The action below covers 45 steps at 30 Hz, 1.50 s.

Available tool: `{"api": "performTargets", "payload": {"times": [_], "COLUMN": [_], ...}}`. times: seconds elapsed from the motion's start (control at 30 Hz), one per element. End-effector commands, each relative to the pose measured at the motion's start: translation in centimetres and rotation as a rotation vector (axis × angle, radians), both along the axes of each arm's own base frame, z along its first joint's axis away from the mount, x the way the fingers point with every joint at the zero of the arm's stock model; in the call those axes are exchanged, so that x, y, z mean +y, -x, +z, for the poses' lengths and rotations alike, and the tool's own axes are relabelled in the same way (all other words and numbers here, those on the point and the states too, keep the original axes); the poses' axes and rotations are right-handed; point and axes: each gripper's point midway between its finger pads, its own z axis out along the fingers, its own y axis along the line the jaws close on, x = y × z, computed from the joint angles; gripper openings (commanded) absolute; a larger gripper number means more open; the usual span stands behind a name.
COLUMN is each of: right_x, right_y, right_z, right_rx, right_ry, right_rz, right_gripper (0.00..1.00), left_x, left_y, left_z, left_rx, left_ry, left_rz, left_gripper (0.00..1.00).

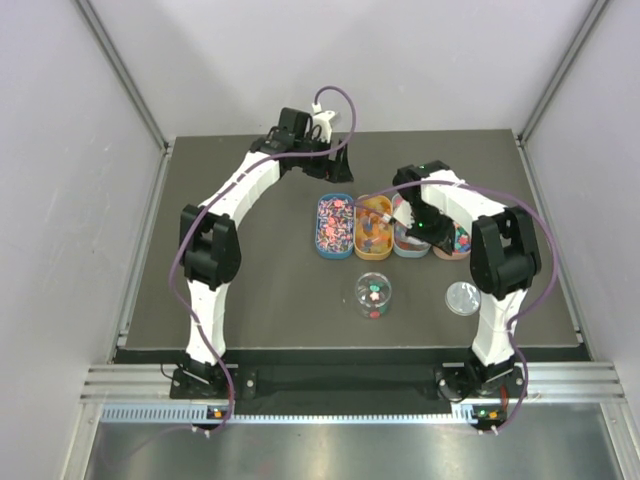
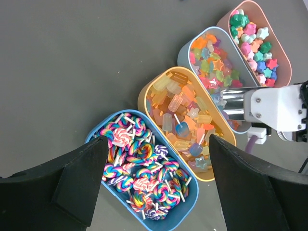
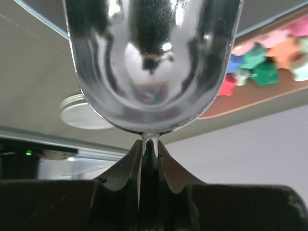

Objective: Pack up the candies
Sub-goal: Scoop the fake candies from the storage box.

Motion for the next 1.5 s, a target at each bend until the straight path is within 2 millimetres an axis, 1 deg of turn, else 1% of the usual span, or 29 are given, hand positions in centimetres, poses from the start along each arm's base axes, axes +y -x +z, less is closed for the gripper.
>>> {"api": "performTargets", "payload": {"times": [0.0, 0.07, 0.27, 0.43, 0.53, 0.77, 1.0, 1.13, 1.23, 1.33, 1.37, 1.4, 1.47], "right_x": [1.3, 1.4, 1.1, 0.6, 0.6, 0.2, 0.4, 0.5, 0.2, -0.7, -1.0, -1.3, -1.2], "right_y": [5.7, 5.9, 4.7, 4.5, 4.3, 1.6, 0.7, 0.5, 0.2, 1.0, 1.9, 1.8, 2.6], "right_z": [0.1, 0.1, 0.7, 0.5, 0.3, 0.2, -0.1, -0.2, -0.1, -0.4, -0.7, -1.1, -1.6], "right_rx": [0.193, 0.188, 0.142, 0.140, 0.141, 0.091, 0.077, 0.074, 0.066, 0.087, 0.109, 0.096, 0.125], "right_ry": [-0.079, -0.083, -0.114, -0.146, -0.137, -0.103, -0.118, -0.132, -0.148, -0.169, -0.174, -0.183, -0.202], "right_rz": [-0.114, -0.135, -0.201, -0.292, -0.307, -0.309, -0.324, -0.342, -0.361, -0.390, -0.396, -0.404, -0.397], "right_gripper": [0.00, 0.00, 0.00, 0.00, 0.00, 0.00, 0.00, 0.00, 0.00, 0.00, 0.00, 0.00, 0.00], "left_x": [0.1, 0.2, -0.1, 0.0, 0.0, -0.5, -1.0, -1.1, -1.1, -1.0, -1.0, -1.0, -0.9], "left_y": [0.2, 0.3, 0.2, 0.6, 0.8, 1.5, 2.0, 2.4, 2.6, 2.7, 2.7, 2.8, 2.7], "left_z": [5.6, 5.7, 5.7, 5.9, 5.7, 5.3, 5.0, 5.0, 5.1, 5.2, 5.3, 5.3, 5.2], "left_rx": [-0.116, -0.117, -0.117, -0.116, -0.109, -0.096, -0.096, -0.099, -0.106, -0.110, -0.112, -0.112, -0.117], "left_ry": [0.061, 0.062, 0.070, 0.073, 0.073, 0.072, 0.061, 0.055, 0.048, 0.045, 0.046, 0.046, 0.038], "left_rz": [0.000, 0.000, -0.006, -0.010, -0.011, -0.019, -0.027, -0.032, -0.035, -0.036, -0.036, -0.038, -0.037], "left_gripper": [0.90, 0.90, 0.90, 0.90, 0.90, 0.90, 0.90, 0.90, 0.90, 0.90, 0.90, 0.90, 0.90]}}
